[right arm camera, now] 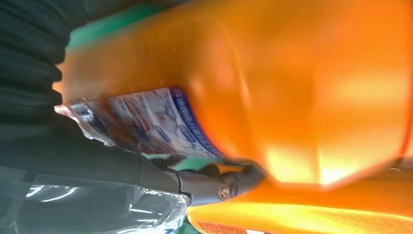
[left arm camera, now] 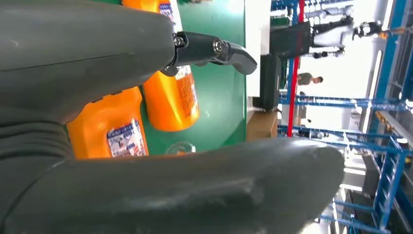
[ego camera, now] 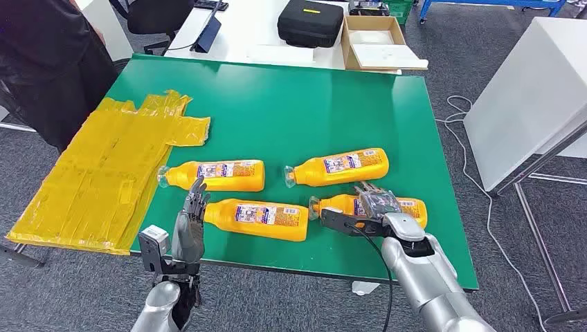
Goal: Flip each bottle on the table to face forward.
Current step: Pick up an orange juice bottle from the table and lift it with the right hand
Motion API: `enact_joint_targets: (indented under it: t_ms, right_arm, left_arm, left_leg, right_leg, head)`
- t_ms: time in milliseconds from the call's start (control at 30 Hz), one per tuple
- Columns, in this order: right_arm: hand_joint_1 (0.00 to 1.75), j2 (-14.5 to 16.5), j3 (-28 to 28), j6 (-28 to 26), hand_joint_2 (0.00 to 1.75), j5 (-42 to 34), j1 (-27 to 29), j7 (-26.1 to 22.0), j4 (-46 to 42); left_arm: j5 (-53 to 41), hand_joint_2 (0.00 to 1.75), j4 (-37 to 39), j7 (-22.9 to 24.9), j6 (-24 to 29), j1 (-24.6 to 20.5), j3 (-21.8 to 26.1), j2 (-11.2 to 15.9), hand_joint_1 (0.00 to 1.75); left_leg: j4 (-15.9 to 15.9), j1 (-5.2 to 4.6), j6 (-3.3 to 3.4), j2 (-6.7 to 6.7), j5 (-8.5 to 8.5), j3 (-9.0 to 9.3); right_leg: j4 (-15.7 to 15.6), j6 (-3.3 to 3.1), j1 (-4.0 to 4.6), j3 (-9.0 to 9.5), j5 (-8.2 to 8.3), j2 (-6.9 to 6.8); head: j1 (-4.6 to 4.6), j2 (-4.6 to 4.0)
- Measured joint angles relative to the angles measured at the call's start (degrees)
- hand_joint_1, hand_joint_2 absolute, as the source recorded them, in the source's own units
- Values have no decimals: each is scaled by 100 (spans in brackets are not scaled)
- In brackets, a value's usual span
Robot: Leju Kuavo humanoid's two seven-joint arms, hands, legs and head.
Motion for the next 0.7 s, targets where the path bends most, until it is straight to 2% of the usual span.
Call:
enact_joint_targets:
  t_ms: [200,233,333,367,700]
  right_arm:
    - [172,49,-94,-33,175,126,-161,-2,300]
    - [136,59,-118,-34,175,145,-184,-3,348]
    - [7,83,-197,-37,175,201,-216,-3,432]
    - [0,88,-225,-41,175,213,-220,-3,443]
    - [0,142,-529,-5,175,365,-118,11,151]
  left_arm:
    - [-26,0,0,0,1,8,66,-37,0]
    - [-31,0,0,0,3,9,78,-44,0]
    - [-36,0,-1,0,19,15,125,-64,0]
    - [-36,0,-2,0,24,21,139,-67,0]
    - [-35,0,-101,0,9,194,233,-91,0]
  left_leg:
    - [0,-2,1,-11,1,0]
    - [0,-2,3,-13,2,0]
    - [0,-3,7,-13,5,0]
    - [0,-3,7,-13,6,0]
    - [1,-3,8,-12,7,-1]
  right_leg:
    - [-2,0,-2,2,0,-6]
    - [-2,1,-2,3,1,-7]
    - [-2,5,-2,4,4,-7]
    - [-2,6,-2,5,5,-7]
    - [-1,7,-2,2,5,-7]
  head:
    - [3,0]
    - [3,0]
    - [2,0]
    - [2,0]
    - [2,0]
